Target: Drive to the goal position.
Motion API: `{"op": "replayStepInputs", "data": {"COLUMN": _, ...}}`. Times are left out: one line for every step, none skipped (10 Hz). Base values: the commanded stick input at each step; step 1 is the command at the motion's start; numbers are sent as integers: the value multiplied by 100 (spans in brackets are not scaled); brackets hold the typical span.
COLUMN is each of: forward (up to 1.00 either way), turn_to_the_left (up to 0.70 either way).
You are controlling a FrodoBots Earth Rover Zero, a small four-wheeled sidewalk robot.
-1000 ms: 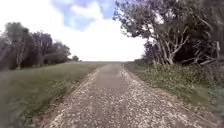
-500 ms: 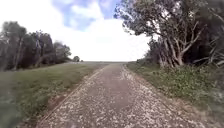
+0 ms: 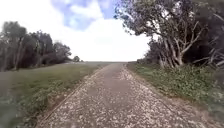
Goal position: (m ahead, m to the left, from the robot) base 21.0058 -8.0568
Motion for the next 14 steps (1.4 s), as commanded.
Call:
{"op": "replayStepInputs", "data": {"forward": 85, "turn_to_the_left": 0}}
{"op": "replayStepInputs", "data": {"forward": 85, "turn_to_the_left": 0}}
{"op": "replayStepInputs", "data": {"forward": 85, "turn_to_the_left": 0}}
{"op": "replayStepInputs", "data": {"forward": 85, "turn_to_the_left": 0}}
{"op": "replayStepInputs", "data": {"forward": 85, "turn_to_the_left": 0}}
{"op": "replayStepInputs", "data": {"forward": 85, "turn_to_the_left": 0}}
{"op": "replayStepInputs", "data": {"forward": 85, "turn_to_the_left": 0}}
{"op": "replayStepInputs", "data": {"forward": 85, "turn_to_the_left": 0}}
{"op": "replayStepInputs", "data": {"forward": 85, "turn_to_the_left": 0}}
{"op": "replayStepInputs", "data": {"forward": 85, "turn_to_the_left": 0}}
{"op": "replayStepInputs", "data": {"forward": 85, "turn_to_the_left": -2}}
{"op": "replayStepInputs", "data": {"forward": 85, "turn_to_the_left": -2}}
{"op": "replayStepInputs", "data": {"forward": 85, "turn_to_the_left": -2}}
{"op": "replayStepInputs", "data": {"forward": 85, "turn_to_the_left": -2}}
